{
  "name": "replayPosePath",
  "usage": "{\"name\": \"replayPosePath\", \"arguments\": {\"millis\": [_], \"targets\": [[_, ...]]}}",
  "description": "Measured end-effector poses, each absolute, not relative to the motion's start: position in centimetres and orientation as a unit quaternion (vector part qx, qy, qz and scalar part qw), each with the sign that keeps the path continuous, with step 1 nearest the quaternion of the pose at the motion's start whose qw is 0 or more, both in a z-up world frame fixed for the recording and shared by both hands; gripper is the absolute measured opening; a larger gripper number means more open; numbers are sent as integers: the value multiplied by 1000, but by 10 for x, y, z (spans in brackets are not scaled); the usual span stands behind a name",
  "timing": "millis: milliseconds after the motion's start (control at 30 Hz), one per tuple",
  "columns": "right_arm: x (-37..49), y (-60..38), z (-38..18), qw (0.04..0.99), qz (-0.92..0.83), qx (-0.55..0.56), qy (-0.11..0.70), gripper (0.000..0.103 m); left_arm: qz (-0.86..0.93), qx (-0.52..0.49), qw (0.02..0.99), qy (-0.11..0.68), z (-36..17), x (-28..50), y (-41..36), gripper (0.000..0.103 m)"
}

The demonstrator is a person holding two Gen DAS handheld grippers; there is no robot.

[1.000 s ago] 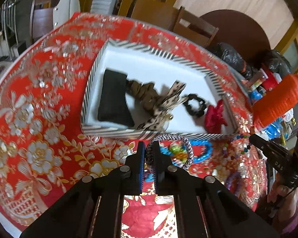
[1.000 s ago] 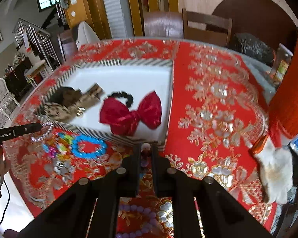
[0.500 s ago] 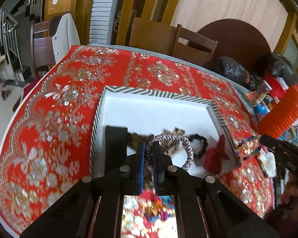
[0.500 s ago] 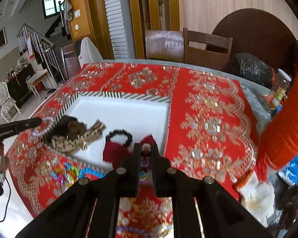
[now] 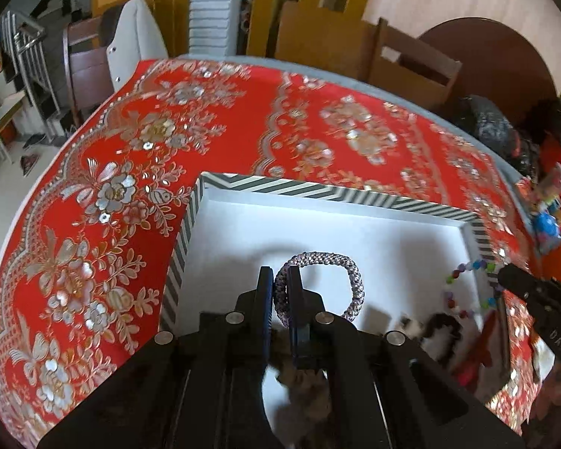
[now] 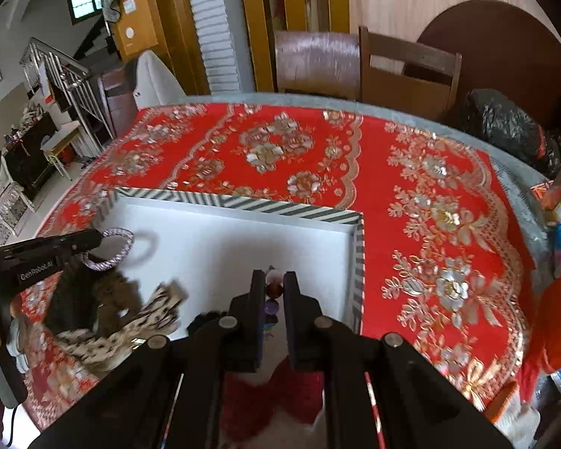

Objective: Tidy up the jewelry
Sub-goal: 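Place the silver bangle in the tray while the right tool places the beaded bracelet, then withdraw both open tools from the tray toward the bracelets on the tablecloth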

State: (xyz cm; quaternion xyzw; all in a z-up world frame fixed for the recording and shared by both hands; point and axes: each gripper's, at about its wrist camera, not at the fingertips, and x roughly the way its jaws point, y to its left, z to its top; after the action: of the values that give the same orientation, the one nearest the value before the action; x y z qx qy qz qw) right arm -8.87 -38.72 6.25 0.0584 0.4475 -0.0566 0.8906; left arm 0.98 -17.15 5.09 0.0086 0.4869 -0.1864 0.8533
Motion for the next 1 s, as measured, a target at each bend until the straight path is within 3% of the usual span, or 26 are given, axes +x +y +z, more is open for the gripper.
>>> {"name": "replayPosePath", "arguments": {"millis": [200,233,267,333,700,1000], "targets": [[-82,-405,25,867,-86,51,489,10,-185,8,850,493,36,18,-175,1],[-84,-405,23,867,-86,49,488,11,-187,6,850,493,34,18,-175,7],[-86,-405,23,867,-87,47,489,14,-187,4,849,494,33,19,-175,17],[-92,-404,24,868,-86,49,486,31,-190,-4,848,495,33,19,-174,23],[-117,-395,46,880,-74,64,465,44,-197,12,863,465,57,-8,-170,23],[-142,-386,65,887,-67,76,450,46,-200,28,878,434,83,-39,-166,23]]}}
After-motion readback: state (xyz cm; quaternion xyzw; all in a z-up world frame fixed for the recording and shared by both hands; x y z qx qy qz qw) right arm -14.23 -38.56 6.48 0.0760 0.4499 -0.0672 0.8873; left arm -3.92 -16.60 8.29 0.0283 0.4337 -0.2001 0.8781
